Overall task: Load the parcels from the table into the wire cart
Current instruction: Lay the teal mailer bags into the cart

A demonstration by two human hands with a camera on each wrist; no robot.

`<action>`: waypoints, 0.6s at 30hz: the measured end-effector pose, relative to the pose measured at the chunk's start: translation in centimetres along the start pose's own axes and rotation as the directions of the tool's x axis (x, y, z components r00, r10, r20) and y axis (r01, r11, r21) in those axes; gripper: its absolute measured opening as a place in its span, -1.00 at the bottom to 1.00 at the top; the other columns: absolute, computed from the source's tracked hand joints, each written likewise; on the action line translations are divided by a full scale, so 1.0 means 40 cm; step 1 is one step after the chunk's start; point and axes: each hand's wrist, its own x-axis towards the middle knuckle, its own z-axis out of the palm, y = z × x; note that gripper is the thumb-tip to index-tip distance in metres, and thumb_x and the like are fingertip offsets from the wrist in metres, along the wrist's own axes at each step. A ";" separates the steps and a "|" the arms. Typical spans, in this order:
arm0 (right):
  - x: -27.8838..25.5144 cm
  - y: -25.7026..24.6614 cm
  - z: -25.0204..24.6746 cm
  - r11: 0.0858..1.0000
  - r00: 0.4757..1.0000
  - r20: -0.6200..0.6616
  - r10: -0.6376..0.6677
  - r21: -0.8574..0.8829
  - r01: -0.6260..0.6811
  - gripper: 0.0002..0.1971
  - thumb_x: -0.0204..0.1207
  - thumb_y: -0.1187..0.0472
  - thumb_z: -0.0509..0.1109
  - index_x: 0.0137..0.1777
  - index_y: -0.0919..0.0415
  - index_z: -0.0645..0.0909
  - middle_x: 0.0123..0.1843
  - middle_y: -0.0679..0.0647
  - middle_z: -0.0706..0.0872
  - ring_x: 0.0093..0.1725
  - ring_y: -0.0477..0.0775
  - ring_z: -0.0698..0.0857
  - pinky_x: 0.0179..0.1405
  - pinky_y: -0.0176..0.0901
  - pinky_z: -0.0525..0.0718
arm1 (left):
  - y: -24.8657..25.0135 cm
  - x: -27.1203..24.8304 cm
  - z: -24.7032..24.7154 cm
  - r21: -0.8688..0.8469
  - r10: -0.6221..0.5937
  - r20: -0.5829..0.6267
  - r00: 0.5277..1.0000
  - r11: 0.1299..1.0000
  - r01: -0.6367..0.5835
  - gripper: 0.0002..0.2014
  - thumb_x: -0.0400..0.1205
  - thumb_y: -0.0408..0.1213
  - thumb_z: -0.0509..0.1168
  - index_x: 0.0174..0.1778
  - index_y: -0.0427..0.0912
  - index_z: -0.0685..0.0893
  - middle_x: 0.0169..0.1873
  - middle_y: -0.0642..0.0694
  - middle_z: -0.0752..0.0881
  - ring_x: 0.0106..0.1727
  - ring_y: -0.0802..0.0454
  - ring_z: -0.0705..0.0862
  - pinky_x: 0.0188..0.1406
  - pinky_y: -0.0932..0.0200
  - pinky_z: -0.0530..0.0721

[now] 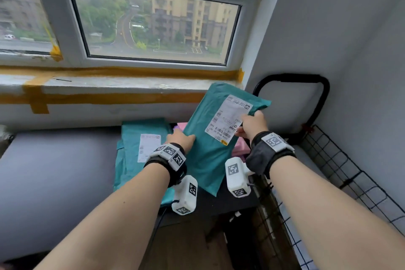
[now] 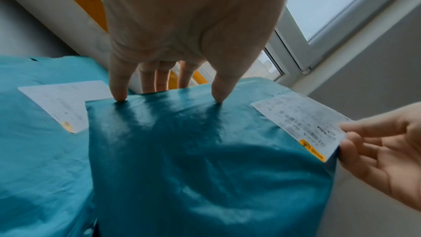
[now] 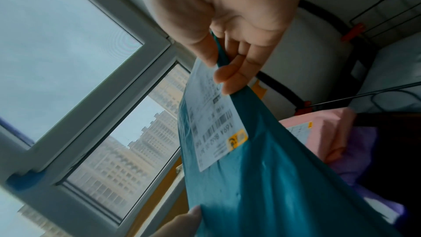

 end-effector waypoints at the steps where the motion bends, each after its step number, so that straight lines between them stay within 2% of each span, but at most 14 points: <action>1: 0.002 0.011 -0.021 1.000 1.000 -0.022 0.016 0.015 -0.016 -0.84 0.59 0.40 0.07 0.09 0.26 0.41 -0.23 0.16 0.55 -0.56 0.01 0.49 -0.51 -0.11 0.68 | 0.012 -0.010 0.018 0.044 0.030 -0.006 1.000 0.999 -0.030 -0.47 0.62 -0.08 0.25 0.46 -0.26 0.39 0.39 -0.34 0.49 0.38 -0.29 0.50 0.36 -0.03 0.48; 7: 0.012 0.060 -0.144 0.983 0.991 -0.067 0.118 0.150 -0.107 -0.84 0.61 0.45 0.07 0.15 0.31 0.30 -0.21 0.20 0.49 -0.50 0.11 0.59 -0.35 0.02 0.73 | 0.086 -0.063 0.126 0.205 0.205 0.028 0.978 0.957 -0.207 -0.39 0.63 -0.13 0.26 0.57 -0.25 0.28 0.43 -0.33 0.44 0.47 -0.23 0.42 0.46 -0.02 0.31; 12: 0.040 0.086 -0.265 0.981 0.993 -0.085 0.078 0.186 -0.061 -0.81 0.58 0.41 0.09 0.17 0.39 0.29 0.02 0.39 0.58 -0.46 0.19 0.69 -0.37 0.02 0.74 | 0.174 -0.107 0.220 0.284 0.292 0.069 0.954 0.911 -0.300 -0.40 0.64 -0.12 0.25 0.58 -0.21 0.27 0.47 -0.29 0.37 0.47 -0.24 0.41 0.42 -0.05 0.40; 16: 0.079 0.130 -0.404 0.976 0.992 -0.089 0.085 0.209 -0.065 -0.78 0.57 0.38 0.09 0.18 0.45 0.38 0.04 0.37 0.66 -0.46 0.18 0.73 -0.39 -0.04 0.76 | 0.264 -0.161 0.338 0.299 0.325 0.103 0.940 0.891 -0.341 -0.35 0.63 -0.04 0.27 0.61 -0.15 0.24 0.50 -0.26 0.35 0.49 -0.19 0.39 0.47 -0.04 0.39; 18: 0.109 0.155 -0.483 0.971 0.990 -0.100 0.104 0.224 -0.079 -0.72 0.57 0.38 0.09 0.23 0.48 0.40 0.06 0.38 0.68 -0.47 0.18 0.73 -0.47 -0.10 0.76 | 0.313 -0.194 0.406 0.300 0.360 0.143 0.922 0.872 -0.387 -0.28 0.58 0.05 0.33 0.60 -0.13 0.25 0.50 -0.23 0.35 0.50 -0.17 0.38 0.49 -0.06 0.38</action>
